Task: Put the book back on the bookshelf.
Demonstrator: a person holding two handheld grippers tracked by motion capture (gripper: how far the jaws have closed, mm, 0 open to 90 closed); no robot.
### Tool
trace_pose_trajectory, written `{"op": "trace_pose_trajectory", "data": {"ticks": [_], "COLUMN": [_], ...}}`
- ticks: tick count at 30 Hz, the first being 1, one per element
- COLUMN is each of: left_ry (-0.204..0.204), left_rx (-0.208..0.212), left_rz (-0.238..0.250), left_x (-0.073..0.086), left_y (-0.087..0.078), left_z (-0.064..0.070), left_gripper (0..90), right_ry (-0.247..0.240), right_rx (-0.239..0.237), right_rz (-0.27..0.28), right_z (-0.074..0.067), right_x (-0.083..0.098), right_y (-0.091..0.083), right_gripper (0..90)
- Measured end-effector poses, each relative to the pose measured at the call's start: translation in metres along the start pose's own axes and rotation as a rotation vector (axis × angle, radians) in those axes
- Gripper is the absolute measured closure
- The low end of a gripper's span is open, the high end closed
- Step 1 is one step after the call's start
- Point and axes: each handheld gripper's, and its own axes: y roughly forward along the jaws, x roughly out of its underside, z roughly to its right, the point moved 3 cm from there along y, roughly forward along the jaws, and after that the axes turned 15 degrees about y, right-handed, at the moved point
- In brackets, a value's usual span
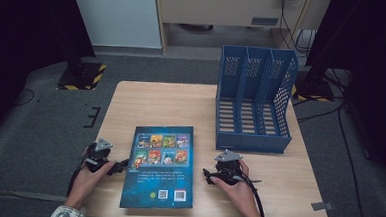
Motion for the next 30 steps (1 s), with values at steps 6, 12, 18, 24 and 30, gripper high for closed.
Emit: {"op": "trace_pose_trajectory", "data": {"ticks": [6,12,18,24,30], "left_ry": [-0.003,-0.037,-0.029,-0.032,-0.034], "left_rx": [0.011,0.001,-0.004,0.003,0.006], "left_rz": [0.001,0.037,0.038,0.029,0.03], "left_x": [0.001,-0.001,-0.004,-0.002,-0.004], "left_y": [-0.004,-0.014,-0.015,-0.017,-0.018], "left_z": [-0.001,-0.004,-0.003,-0.002,0.0], "left_gripper": [1.3,4.6,4.9,5.2,6.0], "right_ry": [0.036,0.023,0.004,0.002,-0.005], "right_rx": [-0.045,-0.091,-0.089,-0.094,-0.092], "right_rz": [0.006,0.025,0.015,0.011,0.005], "right_z": [-0.002,-0.013,-0.016,-0.018,-0.018], "right_x": [0.001,-0.001,0.0,0.0,0.0], "right_y": [-0.003,-0.011,-0.011,-0.011,-0.011], "right_gripper": [15.7,17.4,17.0,17.2,17.9]}}
